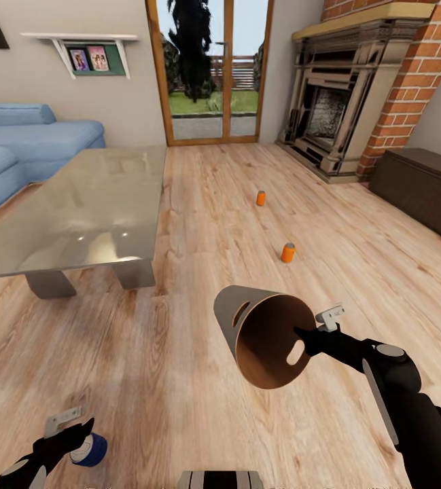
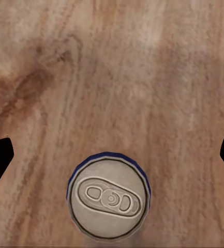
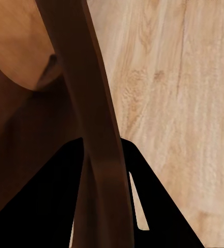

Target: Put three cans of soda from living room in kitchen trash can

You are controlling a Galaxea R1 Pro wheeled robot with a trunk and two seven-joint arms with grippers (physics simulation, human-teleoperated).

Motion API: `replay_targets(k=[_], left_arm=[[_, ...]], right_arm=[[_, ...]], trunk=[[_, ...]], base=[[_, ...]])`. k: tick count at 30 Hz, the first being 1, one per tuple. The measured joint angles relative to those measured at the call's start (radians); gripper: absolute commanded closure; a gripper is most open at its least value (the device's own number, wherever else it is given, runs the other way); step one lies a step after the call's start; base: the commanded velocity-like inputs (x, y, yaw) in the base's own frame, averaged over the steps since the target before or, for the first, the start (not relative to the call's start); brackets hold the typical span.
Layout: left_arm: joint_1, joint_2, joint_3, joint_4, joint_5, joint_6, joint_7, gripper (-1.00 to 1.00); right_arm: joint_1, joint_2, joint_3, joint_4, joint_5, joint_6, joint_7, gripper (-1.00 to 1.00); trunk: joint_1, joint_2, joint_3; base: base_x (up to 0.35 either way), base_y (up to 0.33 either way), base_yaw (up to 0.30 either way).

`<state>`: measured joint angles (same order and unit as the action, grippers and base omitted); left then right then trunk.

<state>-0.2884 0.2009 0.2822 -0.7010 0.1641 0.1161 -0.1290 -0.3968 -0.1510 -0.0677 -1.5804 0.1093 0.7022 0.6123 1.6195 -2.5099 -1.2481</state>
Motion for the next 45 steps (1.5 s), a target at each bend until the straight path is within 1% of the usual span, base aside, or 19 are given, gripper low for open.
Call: replay_targets(k=[1, 16, 24, 30, 34, 41, 45], left_arm=[[0.0, -0.001, 0.0, 0.0, 0.0, 0.0, 0.0, -1.0], [0.0, -0.001, 0.0, 0.001, 0.0, 0.001, -0.001, -1.0], [0.0, -0.001, 0.0, 0.001, 0.0, 0.002, -0.001, -1.0], [0.0, -0.001, 0.0, 0.001, 0.0, 0.008, -0.003, -1.0], [0.0, -0.001, 0.0, 0.001, 0.0, 0.011, -0.003, -1.0], [0.0, -0.002, -0.001, 0.001, 0.0, 0.011, -0.002, -1.0], [0.0, -0.001, -0.001, 0.001, 0.0, 0.01, -0.002, -1.0]], right_arm=[[0.0, 0.0, 0.0, 0.0, 0.0, 0.0, 0.0, 1.0], [0.0, 0.0, -0.001, 0.0, -0.001, 0.0, 0.0, 1.0], [-0.002, -0.002, -0.009, 0.0, 0.0, 0.005, 0.0, 1.0], [-0.011, -0.001, -0.009, -0.001, 0.001, 0.011, 0.0, 1.0], [-0.031, -0.002, -0.008, -0.001, 0.003, 0.033, 0.0, 1.0], [-0.042, -0.003, -0.008, -0.001, 0.003, 0.056, 0.0, 1.0], [-0.043, -0.003, -0.008, -0.002, -0.001, 0.058, 0.0, 1.0]], trunk=[[0.0, 0.0, -0.004], [0.0, 0.0, -0.004], [0.0, 0.0, -0.004], [0.003, -0.002, -0.027], [0.005, -0.003, -0.042], [0.008, -0.004, -0.07], [0.008, -0.004, -0.07]], base=[[0.0, 0.0, 0.0], [0.0, 0.0, 0.0], [0.0, 0.0, 0.0], [0.0, 0.0, 0.0], [0.0, 0.0, 0.0], [0.0, 0.0, 0.0], [0.0, 0.0, 0.0]])
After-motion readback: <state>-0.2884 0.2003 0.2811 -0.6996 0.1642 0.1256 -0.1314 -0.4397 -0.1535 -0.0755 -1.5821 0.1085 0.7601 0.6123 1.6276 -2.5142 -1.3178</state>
